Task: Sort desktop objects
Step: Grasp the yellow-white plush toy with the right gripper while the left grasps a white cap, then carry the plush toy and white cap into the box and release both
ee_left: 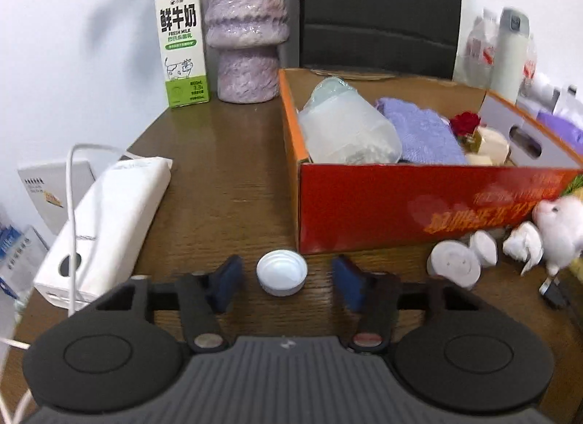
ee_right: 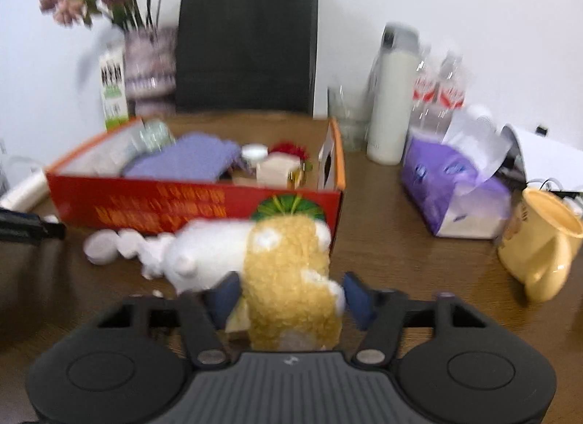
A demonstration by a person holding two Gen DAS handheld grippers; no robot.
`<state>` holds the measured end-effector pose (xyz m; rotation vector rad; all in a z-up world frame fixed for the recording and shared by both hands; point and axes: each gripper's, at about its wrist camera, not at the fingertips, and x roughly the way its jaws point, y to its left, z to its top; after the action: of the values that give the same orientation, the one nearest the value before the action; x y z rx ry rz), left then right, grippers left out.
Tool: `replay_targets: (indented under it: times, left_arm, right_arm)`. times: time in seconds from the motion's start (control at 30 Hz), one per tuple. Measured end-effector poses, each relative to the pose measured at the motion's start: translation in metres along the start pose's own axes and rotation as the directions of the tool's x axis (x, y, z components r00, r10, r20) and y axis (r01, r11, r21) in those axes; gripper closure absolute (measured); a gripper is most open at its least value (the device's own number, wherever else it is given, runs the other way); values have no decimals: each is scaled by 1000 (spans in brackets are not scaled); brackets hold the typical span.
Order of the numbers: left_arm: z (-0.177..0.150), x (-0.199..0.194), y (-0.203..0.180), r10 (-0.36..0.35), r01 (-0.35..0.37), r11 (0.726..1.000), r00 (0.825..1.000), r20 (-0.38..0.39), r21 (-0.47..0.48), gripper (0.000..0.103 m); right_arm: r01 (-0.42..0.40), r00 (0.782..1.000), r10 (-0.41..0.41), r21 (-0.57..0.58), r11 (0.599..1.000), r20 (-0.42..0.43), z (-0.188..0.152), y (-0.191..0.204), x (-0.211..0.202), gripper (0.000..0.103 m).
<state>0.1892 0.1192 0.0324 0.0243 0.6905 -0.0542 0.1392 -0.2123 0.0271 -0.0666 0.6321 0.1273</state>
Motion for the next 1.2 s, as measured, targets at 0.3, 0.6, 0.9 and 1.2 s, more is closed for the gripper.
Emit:
replay_targets:
  times: [0.3,0.6,0.9,1.2]
  left_arm:
    - [1,-12,2,3,-2,998,1000,6,-60,74]
    - [-53,-124,-61,-163,167,984,985,64,-65,74]
    - [-124,-176,-86,-143,142,988,990,8,58,74]
    - [-150,-185,-95,-149,148,983,989,0,109,73]
  right_arm:
    - [-73,995,67,90,993,70,-4,-11,-16,58]
    - [-164,986,164,100,981,10,-46,7,-100,58]
    - [-117,991,122,81,990,-50,-109,13,-158,50]
    - [-73,997,74,-44,996,19,-147,22,-174,53]
